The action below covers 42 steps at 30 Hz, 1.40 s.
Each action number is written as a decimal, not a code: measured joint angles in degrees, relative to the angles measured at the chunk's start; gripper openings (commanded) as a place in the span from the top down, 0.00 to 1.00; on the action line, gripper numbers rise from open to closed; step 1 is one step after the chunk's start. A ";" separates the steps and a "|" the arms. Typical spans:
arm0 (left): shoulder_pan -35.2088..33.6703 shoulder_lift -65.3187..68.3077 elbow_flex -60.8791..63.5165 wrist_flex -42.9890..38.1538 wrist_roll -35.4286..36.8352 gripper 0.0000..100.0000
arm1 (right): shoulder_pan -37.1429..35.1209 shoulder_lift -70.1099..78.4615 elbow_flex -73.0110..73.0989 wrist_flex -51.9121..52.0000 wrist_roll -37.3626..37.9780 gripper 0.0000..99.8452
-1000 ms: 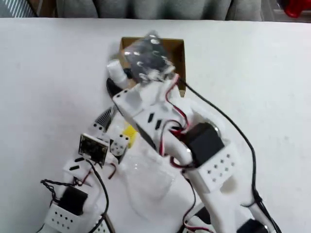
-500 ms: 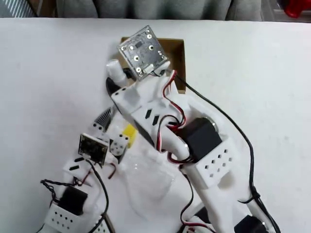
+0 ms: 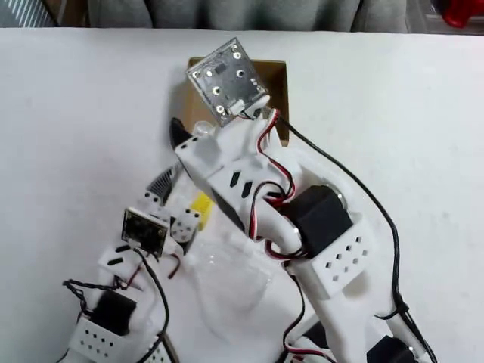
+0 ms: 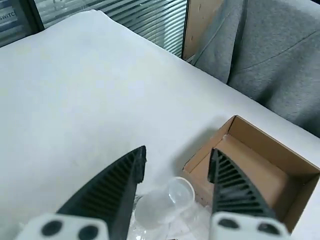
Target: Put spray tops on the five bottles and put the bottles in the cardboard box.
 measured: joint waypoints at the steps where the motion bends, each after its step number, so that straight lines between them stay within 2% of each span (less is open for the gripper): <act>1: 0.00 0.00 0.00 0.00 0.00 0.98 | -0.18 0.00 -0.35 0.00 0.00 0.84; 16: 0.09 0.00 0.00 0.00 0.00 0.98 | 0.09 0.00 -0.53 0.00 0.00 0.84; 21: 0.00 0.00 0.00 0.00 0.35 0.98 | 5.54 0.09 -3.52 0.00 -1.32 0.84; 25: 1.23 0.00 0.00 0.00 4.92 0.98 | 9.32 0.00 -5.98 0.00 -4.92 0.84; 42: 1.05 0.00 -4.57 2.11 6.77 0.98 | 11.69 0.18 -6.42 -0.79 -5.80 0.84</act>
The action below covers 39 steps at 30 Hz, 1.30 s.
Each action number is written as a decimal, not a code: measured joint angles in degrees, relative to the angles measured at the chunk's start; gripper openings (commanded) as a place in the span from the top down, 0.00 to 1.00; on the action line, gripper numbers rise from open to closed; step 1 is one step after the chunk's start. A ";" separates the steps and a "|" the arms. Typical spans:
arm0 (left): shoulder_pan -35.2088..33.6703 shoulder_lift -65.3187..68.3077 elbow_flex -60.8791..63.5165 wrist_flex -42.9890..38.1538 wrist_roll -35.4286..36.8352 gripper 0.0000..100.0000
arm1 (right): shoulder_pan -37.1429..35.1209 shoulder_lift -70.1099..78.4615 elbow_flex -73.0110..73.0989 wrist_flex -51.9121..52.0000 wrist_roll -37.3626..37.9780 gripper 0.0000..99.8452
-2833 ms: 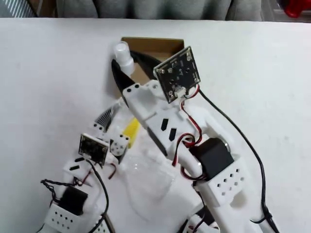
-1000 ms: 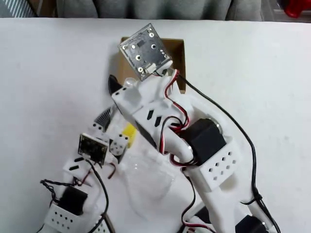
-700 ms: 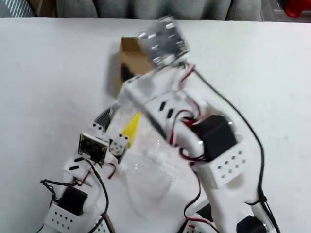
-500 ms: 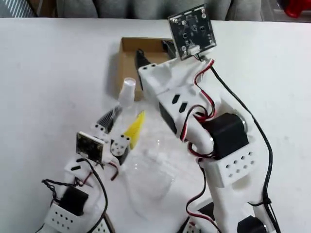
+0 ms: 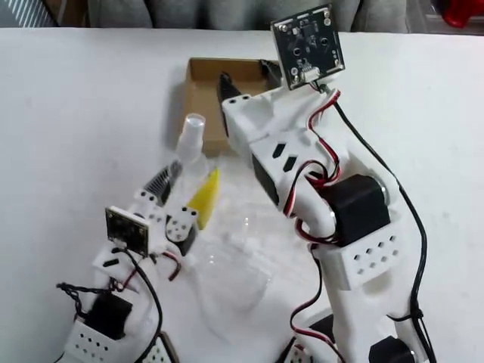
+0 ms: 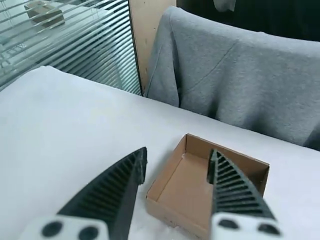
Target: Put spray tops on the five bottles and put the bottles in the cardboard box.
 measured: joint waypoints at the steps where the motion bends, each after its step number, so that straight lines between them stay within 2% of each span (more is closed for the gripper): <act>1: -0.09 0.00 0.00 0.00 0.00 0.98 | 0.00 0.00 0.00 -0.88 0.00 0.84; 8: -0.18 0.79 -0.09 -2.02 0.00 0.98 | 0.00 0.00 0.00 -1.93 0.00 0.84; 14: -3.96 14.59 -7.91 -4.57 1.85 0.98 | 0.00 0.00 0.00 -1.93 0.00 0.84; 20: -9.41 35.43 -12.57 -14.59 10.11 0.98 | 0.00 0.00 0.00 -1.93 0.00 0.84; 27: -10.64 53.98 -12.75 -29.01 11.43 0.98 | -0.26 0.00 0.00 -1.93 0.00 0.84; 29: -10.81 56.35 -12.75 -31.21 11.43 0.98 | -0.97 0.00 0.00 -1.93 0.00 0.87; 33: -12.92 57.41 -12.75 -32.97 11.78 0.98 | -1.67 -0.09 1.14 -1.67 0.00 0.99; 35: -13.63 57.41 -12.75 -32.97 11.78 0.98 | -1.67 -0.09 4.04 -1.32 0.00 0.96; 39: -15.47 57.41 -12.75 -32.97 11.78 0.98 | -1.67 -0.97 11.43 1.41 0.00 0.95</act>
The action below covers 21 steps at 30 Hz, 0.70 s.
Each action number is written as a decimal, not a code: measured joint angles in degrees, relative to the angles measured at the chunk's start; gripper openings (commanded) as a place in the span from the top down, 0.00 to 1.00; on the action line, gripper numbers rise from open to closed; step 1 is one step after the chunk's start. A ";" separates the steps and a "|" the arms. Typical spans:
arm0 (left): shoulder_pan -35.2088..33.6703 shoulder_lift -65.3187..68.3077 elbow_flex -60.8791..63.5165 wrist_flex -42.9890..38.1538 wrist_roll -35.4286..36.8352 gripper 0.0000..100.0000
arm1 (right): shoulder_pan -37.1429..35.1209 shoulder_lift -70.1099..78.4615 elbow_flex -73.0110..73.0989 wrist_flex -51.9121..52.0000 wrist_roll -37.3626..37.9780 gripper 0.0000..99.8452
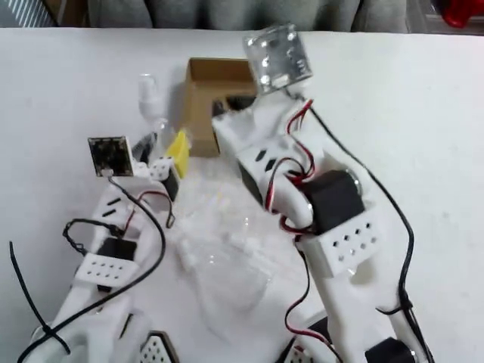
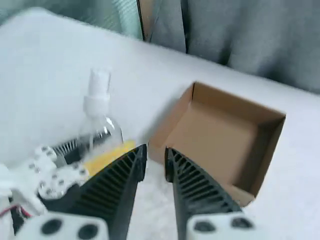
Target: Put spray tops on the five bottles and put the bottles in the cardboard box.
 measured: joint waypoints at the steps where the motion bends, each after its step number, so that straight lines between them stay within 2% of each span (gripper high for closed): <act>1: -0.53 0.00 0.00 0.00 0.00 0.98 | 0.00 -1.05 2.02 1.76 0.00 0.95; 6: -1.93 0.00 0.00 0.00 0.00 0.98 | 0.00 -10.73 16.44 3.52 0.00 0.95; 10: -1.93 0.00 0.00 0.00 0.00 0.98 | -1.76 -19.87 32.18 -4.40 0.00 0.95; 14: -1.93 0.00 0.00 0.00 0.00 0.98 | -4.40 -27.08 49.93 -20.31 0.00 0.95; 21: -3.60 0.00 -3.16 2.29 0.00 0.98 | -7.47 -31.30 74.55 -56.62 -0.09 0.95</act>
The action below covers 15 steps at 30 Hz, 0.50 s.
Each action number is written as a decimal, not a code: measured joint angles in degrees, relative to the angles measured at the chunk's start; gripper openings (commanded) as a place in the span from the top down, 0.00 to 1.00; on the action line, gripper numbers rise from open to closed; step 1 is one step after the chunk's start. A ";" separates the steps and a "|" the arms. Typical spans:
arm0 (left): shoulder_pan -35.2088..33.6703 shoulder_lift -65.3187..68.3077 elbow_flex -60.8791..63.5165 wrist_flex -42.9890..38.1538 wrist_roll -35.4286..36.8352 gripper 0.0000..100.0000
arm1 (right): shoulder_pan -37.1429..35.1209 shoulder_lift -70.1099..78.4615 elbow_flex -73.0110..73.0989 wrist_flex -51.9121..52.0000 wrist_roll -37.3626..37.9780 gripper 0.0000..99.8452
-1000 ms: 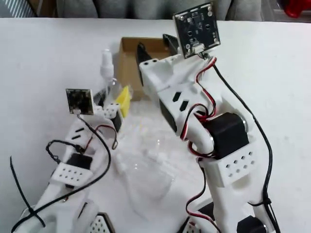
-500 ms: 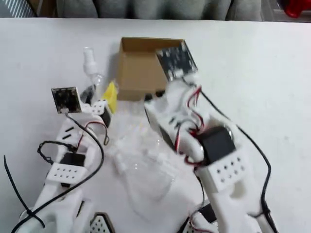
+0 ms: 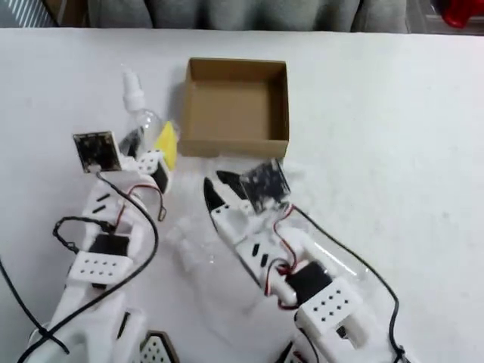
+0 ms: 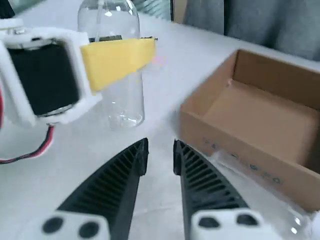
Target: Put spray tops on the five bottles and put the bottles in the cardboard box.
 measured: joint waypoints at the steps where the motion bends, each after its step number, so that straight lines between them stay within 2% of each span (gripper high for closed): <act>1: -0.53 0.00 -0.88 0.79 0.00 0.98 | -0.88 -0.09 1.49 -3.25 0.00 0.95; 9: -1.49 0.00 -4.84 9.58 2.37 0.98 | -10.29 0.26 4.75 -10.37 0.00 0.95; 12: -0.26 -1.85 -5.01 11.96 3.60 0.98 | -10.90 4.22 4.84 -15.47 0.00 0.95; 15: 1.76 -7.74 -5.01 17.67 3.69 0.98 | -10.99 11.43 4.84 -21.71 0.00 0.95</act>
